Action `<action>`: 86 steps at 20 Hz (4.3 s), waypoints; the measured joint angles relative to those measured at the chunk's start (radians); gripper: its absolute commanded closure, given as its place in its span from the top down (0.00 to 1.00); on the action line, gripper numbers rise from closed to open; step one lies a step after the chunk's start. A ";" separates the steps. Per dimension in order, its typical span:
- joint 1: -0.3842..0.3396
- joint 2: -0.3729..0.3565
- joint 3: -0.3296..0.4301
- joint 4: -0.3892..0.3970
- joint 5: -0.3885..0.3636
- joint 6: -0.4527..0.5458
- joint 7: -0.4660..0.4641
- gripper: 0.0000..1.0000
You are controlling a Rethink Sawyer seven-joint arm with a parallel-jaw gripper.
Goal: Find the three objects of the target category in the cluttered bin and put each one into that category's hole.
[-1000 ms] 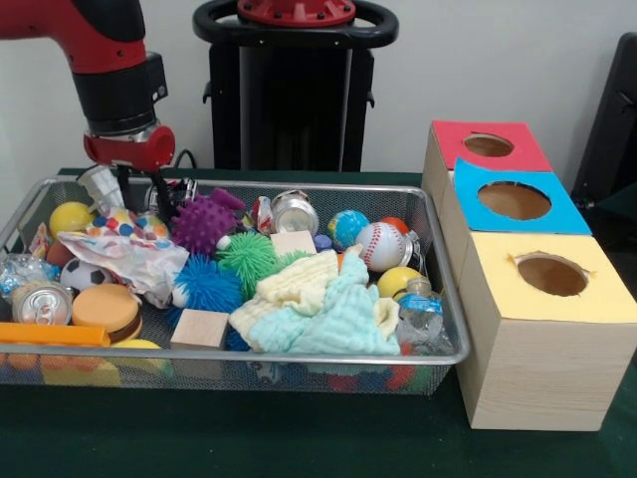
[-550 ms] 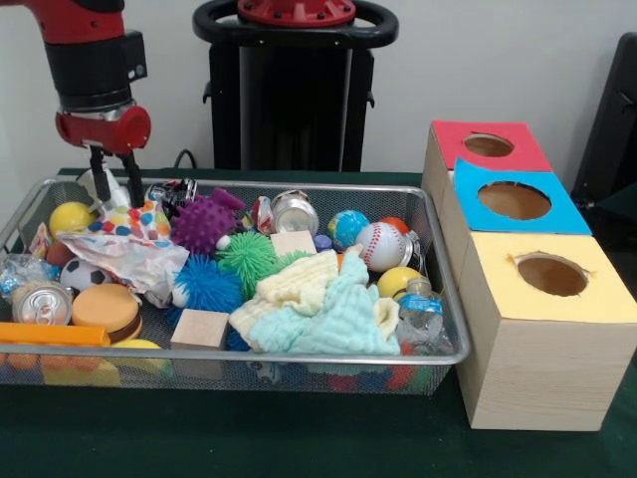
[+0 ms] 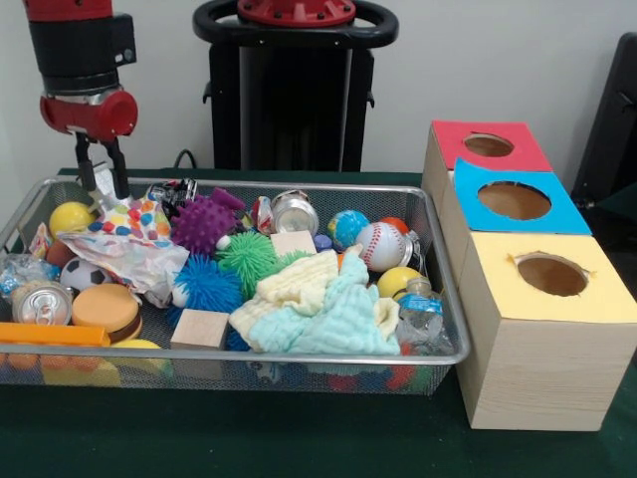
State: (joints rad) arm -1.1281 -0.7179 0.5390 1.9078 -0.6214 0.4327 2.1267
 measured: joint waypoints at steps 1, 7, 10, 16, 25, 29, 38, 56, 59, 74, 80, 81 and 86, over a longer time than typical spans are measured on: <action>0.001 0.003 0.000 0.000 0.000 0.000 0.000 1.00; 0.013 0.043 0.000 0.000 -0.001 0.000 0.000 1.00; 0.029 0.075 -0.001 -0.001 -0.001 -0.001 0.000 1.00; 0.059 0.127 -0.006 -0.001 -0.001 -0.013 0.000 1.00; 0.082 0.221 -0.010 -0.046 -0.033 -0.116 0.000 1.00; 0.088 0.266 -0.017 -0.087 -0.063 -0.183 0.000 1.00; 0.145 0.273 -0.064 -0.131 -0.095 -0.202 0.000 1.00; 0.244 0.189 -0.155 -0.152 -0.095 -0.197 0.000 1.00; 0.273 0.167 -0.186 -0.155 -0.095 -0.186 0.000 1.00; 0.322 0.137 -0.249 -0.170 -0.139 -0.123 0.000 1.00; 0.325 0.166 -0.263 -0.197 -0.199 -0.126 0.000 1.00; 0.325 0.176 -0.263 -0.206 -0.209 -0.129 0.000 1.00; 0.326 0.221 -0.263 -0.240 -0.241 -0.150 0.000 1.00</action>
State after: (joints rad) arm -0.8024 -0.4964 0.2763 1.6675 -0.8620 0.2831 2.1267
